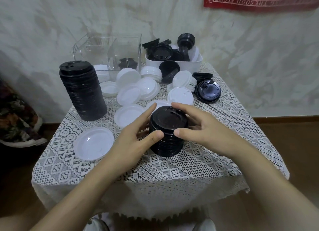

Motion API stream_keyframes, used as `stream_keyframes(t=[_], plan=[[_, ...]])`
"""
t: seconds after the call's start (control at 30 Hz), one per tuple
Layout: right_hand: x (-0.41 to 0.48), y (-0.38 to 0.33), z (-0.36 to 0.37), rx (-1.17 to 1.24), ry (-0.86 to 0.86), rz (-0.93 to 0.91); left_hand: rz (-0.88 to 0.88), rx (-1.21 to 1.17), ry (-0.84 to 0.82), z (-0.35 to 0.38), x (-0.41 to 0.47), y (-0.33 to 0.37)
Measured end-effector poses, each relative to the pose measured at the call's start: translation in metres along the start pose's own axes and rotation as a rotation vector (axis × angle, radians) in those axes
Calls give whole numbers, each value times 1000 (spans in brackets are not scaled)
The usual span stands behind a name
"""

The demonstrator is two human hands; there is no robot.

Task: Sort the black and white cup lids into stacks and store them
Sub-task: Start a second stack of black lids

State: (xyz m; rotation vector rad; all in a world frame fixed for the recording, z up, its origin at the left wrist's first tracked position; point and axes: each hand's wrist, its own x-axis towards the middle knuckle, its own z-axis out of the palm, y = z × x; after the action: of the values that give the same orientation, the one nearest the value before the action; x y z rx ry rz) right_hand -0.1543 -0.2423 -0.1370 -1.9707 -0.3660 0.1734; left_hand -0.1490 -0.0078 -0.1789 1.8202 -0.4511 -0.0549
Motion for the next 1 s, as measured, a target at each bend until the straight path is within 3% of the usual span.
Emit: stream_keyframes(t=[0.6,1.0], plan=[[2,0,8,-233,95,-7,16,124,38,5,-4,-4],[-4,-3,1,-30,38,17,-16,58,-11,3,-4,-2]])
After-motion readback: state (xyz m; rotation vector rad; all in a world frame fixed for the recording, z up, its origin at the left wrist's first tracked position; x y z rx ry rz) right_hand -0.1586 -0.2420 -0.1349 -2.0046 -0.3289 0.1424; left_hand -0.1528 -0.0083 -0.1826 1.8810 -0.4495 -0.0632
